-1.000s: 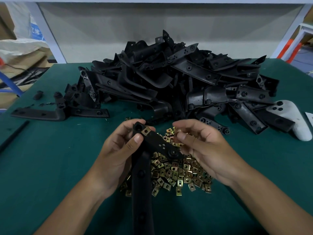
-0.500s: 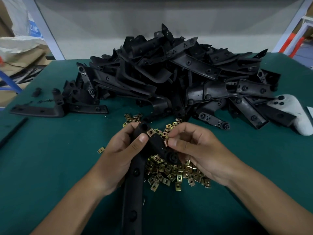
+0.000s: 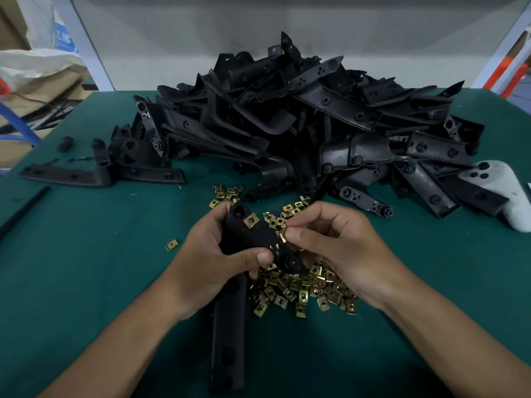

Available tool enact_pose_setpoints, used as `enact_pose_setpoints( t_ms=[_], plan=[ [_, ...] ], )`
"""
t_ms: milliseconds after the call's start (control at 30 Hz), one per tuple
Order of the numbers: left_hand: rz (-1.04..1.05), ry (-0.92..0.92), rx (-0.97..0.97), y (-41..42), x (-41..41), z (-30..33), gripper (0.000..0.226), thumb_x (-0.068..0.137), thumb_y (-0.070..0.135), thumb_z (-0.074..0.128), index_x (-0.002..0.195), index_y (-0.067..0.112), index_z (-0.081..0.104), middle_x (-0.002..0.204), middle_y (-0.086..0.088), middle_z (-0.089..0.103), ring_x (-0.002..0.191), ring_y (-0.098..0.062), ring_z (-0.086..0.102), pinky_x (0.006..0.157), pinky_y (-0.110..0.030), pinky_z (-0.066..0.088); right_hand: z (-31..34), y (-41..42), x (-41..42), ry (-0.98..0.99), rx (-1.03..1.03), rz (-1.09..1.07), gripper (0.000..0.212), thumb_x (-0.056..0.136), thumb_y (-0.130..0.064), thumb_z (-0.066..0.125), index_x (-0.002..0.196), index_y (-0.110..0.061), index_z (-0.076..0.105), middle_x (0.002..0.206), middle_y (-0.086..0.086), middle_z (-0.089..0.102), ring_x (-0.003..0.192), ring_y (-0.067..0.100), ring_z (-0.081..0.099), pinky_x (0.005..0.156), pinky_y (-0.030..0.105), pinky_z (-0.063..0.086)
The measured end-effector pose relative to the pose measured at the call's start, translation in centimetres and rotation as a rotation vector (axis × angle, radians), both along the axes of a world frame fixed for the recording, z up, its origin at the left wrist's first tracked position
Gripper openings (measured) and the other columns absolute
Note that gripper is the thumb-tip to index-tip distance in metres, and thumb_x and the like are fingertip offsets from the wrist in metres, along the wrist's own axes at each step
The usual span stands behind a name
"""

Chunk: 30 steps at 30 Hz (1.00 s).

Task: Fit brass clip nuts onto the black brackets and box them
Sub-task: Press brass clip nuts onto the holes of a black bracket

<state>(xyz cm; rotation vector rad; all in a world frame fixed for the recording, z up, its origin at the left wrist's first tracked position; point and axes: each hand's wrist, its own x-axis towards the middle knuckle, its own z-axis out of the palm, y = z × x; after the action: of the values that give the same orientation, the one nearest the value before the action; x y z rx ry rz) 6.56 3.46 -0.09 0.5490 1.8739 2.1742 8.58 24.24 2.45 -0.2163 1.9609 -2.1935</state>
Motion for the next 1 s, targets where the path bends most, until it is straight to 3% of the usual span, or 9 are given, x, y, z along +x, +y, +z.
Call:
enact_pose_setpoints(
  t_ms=[300,467,1000],
  plan=[
    [0.006,-0.027,0.036,0.1,0.0,-0.1,0.044,0.069,0.016,0.084,0.098,0.005,0.052,0.076,-0.003,0.068,0.058,-0.016,0.059,0.058,-0.025,0.053,-0.1,0.2,-0.1,0.032,0.04,-0.005,0.01,0.076,-0.022,0.077,0.085,-0.023,0.081,0.075,0.002,0.072,0.07,0.01,0.067,0.056,0.02,0.052],
    [0.017,-0.009,0.038,-0.4,-0.3,-0.2,0.038,0.07,0.016,0.089,0.092,0.015,0.058,0.075,-0.005,0.069,0.059,-0.016,0.061,0.06,-0.025,0.053,-0.1,0.1,-0.1,0.026,0.013,-0.007,0.011,0.076,-0.023,0.076,0.086,-0.021,0.081,0.074,0.002,0.073,0.067,0.009,0.067,0.057,0.021,0.054],
    [-0.009,-0.021,0.012,-0.2,0.1,0.1,0.038,0.071,0.018,0.084,0.092,0.008,0.054,0.074,-0.002,0.069,0.061,-0.016,0.061,0.061,-0.027,0.053,-0.9,-0.8,0.2,0.014,0.005,-0.098,0.016,0.072,-0.032,0.079,0.085,-0.023,0.081,0.085,0.002,0.077,0.074,0.013,0.07,0.066,0.025,0.057]
  ],
)
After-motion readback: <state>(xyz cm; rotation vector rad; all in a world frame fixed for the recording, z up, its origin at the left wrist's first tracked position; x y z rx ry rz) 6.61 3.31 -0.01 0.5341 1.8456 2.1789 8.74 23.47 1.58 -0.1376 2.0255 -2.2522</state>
